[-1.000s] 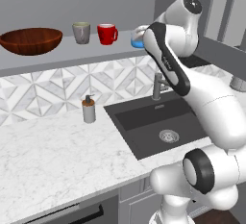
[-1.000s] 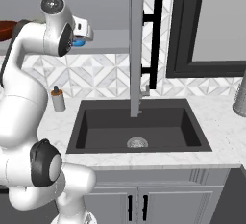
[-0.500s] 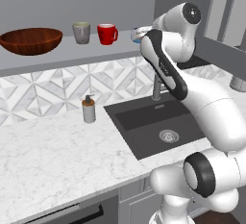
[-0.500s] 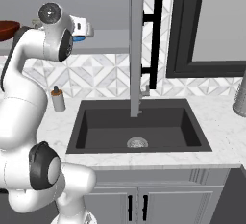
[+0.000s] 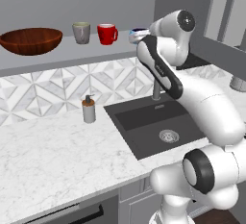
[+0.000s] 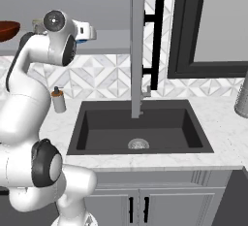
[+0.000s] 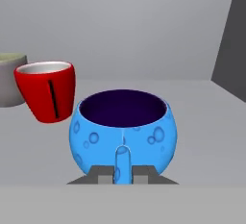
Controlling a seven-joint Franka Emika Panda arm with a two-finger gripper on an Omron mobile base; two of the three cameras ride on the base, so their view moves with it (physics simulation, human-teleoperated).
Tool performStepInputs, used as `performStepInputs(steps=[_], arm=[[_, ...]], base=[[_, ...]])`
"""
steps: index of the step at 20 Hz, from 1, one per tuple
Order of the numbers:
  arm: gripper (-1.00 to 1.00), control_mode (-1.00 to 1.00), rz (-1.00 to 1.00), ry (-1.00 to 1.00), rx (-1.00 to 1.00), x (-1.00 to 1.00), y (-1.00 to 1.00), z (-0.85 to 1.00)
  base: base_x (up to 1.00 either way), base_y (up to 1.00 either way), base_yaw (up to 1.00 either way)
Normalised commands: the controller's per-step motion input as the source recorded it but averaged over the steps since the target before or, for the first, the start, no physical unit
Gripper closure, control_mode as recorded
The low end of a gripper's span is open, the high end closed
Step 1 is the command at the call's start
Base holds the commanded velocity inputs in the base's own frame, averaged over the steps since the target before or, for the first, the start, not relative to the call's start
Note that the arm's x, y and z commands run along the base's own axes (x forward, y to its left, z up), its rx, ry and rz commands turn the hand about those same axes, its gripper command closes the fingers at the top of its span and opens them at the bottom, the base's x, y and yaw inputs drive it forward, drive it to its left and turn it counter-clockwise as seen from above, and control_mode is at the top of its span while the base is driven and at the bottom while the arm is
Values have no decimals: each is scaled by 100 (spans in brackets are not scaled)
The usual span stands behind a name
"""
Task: Gather all objects into one cabinet and sort the glasses and bowls to opposite sides.
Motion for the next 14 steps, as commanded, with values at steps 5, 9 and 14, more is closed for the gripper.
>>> performStepInputs(steps=[5, 9, 14], arm=[[100, -100, 0, 0, 0, 46, 0, 0], [100, -100, 0, 0, 0, 33, 0, -6], [100, -100, 0, -1, 0, 4, 0, -33]], base=[[0, 0, 0], [0, 0, 0], [0, 0, 0]])
